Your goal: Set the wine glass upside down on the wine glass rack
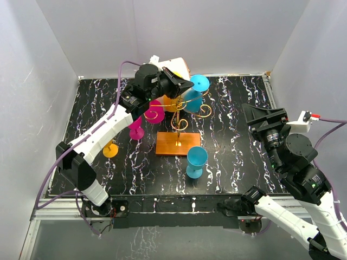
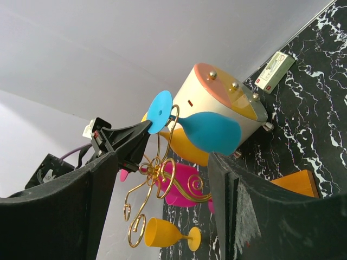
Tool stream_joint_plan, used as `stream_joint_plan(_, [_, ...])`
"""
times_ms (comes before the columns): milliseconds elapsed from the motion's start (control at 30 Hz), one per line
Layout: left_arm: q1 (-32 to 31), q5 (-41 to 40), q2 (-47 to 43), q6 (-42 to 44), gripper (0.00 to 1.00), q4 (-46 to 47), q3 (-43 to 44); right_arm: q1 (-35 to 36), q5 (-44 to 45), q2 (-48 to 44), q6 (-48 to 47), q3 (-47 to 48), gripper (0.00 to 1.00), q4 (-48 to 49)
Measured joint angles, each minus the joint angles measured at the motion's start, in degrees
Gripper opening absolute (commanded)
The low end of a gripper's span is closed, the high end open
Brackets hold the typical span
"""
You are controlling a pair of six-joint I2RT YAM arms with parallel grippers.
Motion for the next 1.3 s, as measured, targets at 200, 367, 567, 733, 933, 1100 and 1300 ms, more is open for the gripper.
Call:
stream_joint_plan(200, [0.0,-0.5,-0.6,0.8,0.01,-1.5,-0.9,0.0,0.0,0.0,0.0,0.0,0.65,0.0])
stream_joint_plan(367, [0.0,-0.5,-0.6,1.6,0.12,-2.7,-0.8,0.0,0.0,0.0,0.1,0.0,0.65,0.0])
stream_joint_plan(567, [0.0,-0.4,-0.6,3.1,0.18,-5.7,0.6,0.0,0.0,-0.1,0.3,-0.1,0.65,0.0])
stream_joint_plan(733, [0.0,-0.3,-0.6,4.4,0.25,-7.7,3.1,0.0,0.0,-0.1,0.4,-0.1,0.65,0.0])
stream_joint_plan(933, [0.0,-0.3,-0.6,5.4,0.27,-9.6,3.4,0.0,0.0,-0.1,0.5,-0.3,0.68,-0.1])
stream_joint_plan(1100, [0.1,-0.3,-0.6,6.7,0.29,-11.6,3.7,0.0,-1.5,-0.1,0.2,-2.4,0.71,-0.7])
stream_joint_plan(1300, [0.4,1.3,-1.3,7.4,0.3,-12.3,3.6,0.0,-4.5,0.4,-1.3,-4.7,0.75,-2.5])
